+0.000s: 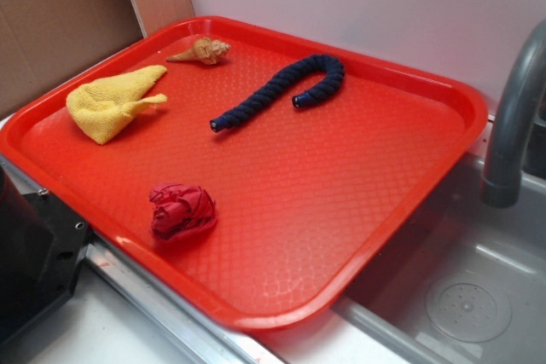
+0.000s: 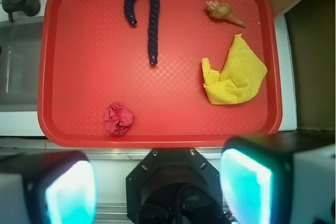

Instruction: Grab the blue rope.

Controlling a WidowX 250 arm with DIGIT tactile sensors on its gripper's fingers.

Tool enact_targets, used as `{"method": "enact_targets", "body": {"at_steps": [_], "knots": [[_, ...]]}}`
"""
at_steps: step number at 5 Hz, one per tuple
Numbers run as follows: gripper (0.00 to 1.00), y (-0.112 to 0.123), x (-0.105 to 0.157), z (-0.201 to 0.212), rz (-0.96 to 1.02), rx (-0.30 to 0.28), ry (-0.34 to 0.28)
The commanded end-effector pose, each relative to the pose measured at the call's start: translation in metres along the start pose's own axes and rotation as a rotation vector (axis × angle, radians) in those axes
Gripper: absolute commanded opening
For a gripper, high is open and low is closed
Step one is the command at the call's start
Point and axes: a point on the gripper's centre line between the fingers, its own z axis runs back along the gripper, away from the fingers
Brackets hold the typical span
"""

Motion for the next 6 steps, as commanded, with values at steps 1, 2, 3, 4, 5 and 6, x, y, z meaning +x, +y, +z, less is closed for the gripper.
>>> {"method": "enact_targets", "body": {"at_steps": [1, 2, 3, 4, 5, 6], "knots": [[1.00, 0.000, 0.000, 0.000, 0.000, 0.000, 0.000], [1.00, 0.015, 0.031, -0.053, 0.100, -0.002, 0.069], [1.00, 0.025, 0.074, -0.096, 0.009, -0.104, 0.076], [1.00, 0.021, 0.111, -0.135, -0.091, -0.110, 0.069], [1.00, 0.007, 0.130, -0.165, -0.224, -0.013, 0.044], [1.00, 0.002, 0.139, -0.196, -0.312, 0.089, 0.066]]}}
